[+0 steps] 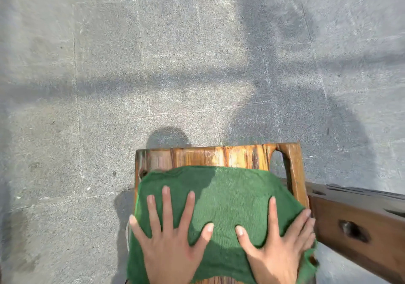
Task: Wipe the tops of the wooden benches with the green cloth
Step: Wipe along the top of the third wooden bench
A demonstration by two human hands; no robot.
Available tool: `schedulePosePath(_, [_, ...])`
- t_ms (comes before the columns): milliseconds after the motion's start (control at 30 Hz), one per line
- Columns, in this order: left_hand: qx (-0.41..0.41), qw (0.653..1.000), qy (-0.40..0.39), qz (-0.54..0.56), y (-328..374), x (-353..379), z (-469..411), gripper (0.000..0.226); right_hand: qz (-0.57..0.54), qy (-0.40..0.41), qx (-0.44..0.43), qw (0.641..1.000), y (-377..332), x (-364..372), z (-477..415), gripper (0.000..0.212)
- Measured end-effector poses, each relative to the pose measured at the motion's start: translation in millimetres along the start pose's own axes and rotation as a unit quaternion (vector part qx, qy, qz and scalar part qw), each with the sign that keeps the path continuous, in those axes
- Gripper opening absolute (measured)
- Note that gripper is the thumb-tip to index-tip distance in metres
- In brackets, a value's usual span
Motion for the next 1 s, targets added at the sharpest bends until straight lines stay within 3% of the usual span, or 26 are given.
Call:
schedulePosePath(200, [0.004,1.0,0.001,0.014,-7,0,-23,0.083,0.005,0.032,0.02,0.999,-6,6,-4,0.105])
schedulePosePath(433, [0.049,0.999,-0.003,0.015,-19,-19,-94,0.08,-0.027,0.012,0.005,1.0,-28,0,-65,0.111])
schedulePosePath(567, [-0.017,0.997,-0.051,0.055,-22,-41,-167,0.064,-0.025,0.028,0.032,0.999,-62,-5,-141,0.095])
schedulePosePath(700, [0.026,0.986,-0.14,0.084,-46,-68,-225,0.047,0.079,-0.089,0.027,0.993,-106,-25,-203,0.07])
schedulePosePath(800, [0.059,0.979,-0.174,0.088,-90,-102,-262,0.036,0.011,-0.138,-0.039,0.99,-151,-45,-221,0.066])
schedulePosePath(900, [0.053,0.949,-0.254,0.181,-158,-161,-291,0.018,-0.071,-0.203,-0.079,0.973,-222,-82,-222,0.056])
schedulePosePath(1000, [0.069,0.924,-0.311,0.213,-237,-251,-305,0.019,-0.058,-0.273,-0.174,0.944,-311,-142,-212,0.04])
Point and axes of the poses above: each hand's wrist, its own z-axis away from the middle knuckle, its own x-axis out of the palm, y = z × x, the point moved 1 cm from there along -z, towards the middle knuckle, and after that the axes turned 8 degrees about -z, right-handed, at the moved point
